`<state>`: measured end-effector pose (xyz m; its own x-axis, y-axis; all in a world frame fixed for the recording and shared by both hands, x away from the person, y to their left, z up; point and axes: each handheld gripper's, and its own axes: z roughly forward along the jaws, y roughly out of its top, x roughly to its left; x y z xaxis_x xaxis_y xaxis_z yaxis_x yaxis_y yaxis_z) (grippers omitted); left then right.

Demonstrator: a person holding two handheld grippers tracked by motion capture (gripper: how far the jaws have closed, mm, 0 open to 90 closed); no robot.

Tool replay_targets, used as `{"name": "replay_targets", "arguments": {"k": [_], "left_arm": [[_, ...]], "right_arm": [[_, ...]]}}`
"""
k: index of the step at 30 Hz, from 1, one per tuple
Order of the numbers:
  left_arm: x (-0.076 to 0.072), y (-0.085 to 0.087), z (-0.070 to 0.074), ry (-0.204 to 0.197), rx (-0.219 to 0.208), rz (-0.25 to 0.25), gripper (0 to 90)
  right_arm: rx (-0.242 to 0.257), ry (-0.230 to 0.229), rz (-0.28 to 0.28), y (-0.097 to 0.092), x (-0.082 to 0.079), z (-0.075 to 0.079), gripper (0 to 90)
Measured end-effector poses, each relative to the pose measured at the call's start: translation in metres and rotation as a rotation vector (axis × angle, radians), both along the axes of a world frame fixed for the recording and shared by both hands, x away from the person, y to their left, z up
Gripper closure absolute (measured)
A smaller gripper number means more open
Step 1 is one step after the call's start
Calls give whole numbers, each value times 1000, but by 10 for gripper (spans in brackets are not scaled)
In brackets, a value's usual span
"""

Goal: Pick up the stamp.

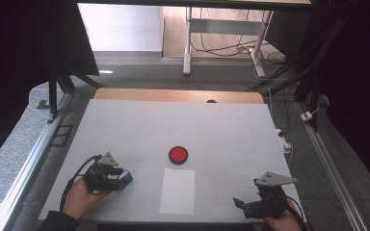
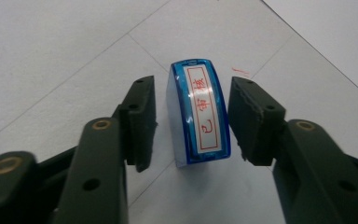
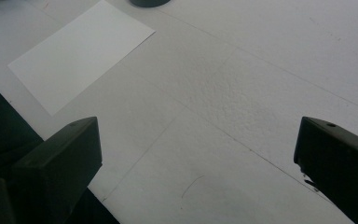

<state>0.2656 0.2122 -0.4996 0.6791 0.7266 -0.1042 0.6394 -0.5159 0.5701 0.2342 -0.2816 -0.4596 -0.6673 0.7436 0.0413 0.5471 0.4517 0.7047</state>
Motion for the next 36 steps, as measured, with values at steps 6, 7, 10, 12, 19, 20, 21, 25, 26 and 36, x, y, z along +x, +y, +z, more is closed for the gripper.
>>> {"name": "replay_targets", "arguments": {"k": [6, 7, 10, 12, 19, 20, 21, 25, 26, 36], "left_arm": [[-1, -6, 0, -3, 23, -3, 641], [-1, -6, 0, -3, 23, -3, 669], [-1, -5, 1, -12, 28, -1, 695], [-1, -5, 1, -8, 24, 2, 697], [2, -2, 1, 33, -26, 17, 700], [2, -2, 1, 38, -29, 21, 700], [2, -2, 2, 37, -26, 25, 702], [0, -2, 5, 15, -32, 18, 703], [-1, -2, 7, 4, -34, 18, 703], [-7, -4, 14, -91, -18, -3, 703]], "right_arm": [[-2, 2, 2, 0, 0, 0, 10], [-2, 2, 2, 0, 0, 0, 10], [-3, 3, 3, 0, 0, 0, 10], [-1, 2, 3, 0, 0, 0, 10], [-2, 2, 4, 1, 0, 0, 10], [-2, 2, 4, 1, 0, 0, 10], [-2, 2, 4, 1, 0, 0, 10], [-2, 1, 5, 1, 0, 0, 10], [-2, 1, 5, 1, 0, 0, 10], [-2, 1, 6, 1, 0, 0, 10]]}}
